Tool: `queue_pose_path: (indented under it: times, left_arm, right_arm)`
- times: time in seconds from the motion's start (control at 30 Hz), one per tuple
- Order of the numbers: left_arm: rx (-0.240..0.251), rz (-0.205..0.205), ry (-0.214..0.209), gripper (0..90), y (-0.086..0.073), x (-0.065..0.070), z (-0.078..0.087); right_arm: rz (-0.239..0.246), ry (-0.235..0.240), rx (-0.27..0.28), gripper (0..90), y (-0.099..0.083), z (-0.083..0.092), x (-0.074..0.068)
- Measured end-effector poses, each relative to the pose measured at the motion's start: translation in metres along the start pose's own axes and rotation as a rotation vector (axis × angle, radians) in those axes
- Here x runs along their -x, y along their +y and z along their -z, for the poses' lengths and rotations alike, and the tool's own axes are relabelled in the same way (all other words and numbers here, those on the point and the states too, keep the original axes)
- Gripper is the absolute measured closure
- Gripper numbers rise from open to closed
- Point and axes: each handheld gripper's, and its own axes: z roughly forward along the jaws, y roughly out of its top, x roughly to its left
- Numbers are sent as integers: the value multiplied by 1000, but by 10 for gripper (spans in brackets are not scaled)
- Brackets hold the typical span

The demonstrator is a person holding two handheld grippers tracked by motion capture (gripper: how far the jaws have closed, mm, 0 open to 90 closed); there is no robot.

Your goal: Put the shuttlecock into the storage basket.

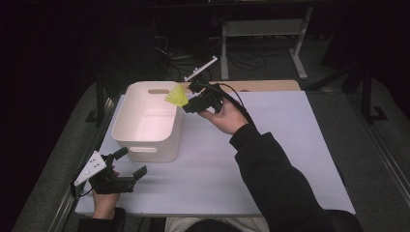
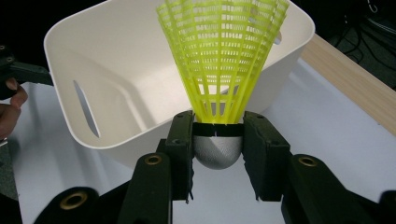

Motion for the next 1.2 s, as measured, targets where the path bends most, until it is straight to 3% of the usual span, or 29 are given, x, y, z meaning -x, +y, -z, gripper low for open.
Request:
queue_pose_path:
  times: [0.53, 1.2]
  left_arm:
    - [-3, -3, 2, 0, 0, 0, 0]
    - [-1, -3, 2, 0, 0, 0, 0]
  right_arm:
    - [40, 31, 8, 633, 15, -7, -16]
    - [102, 105, 7, 633, 26, -25, -33]
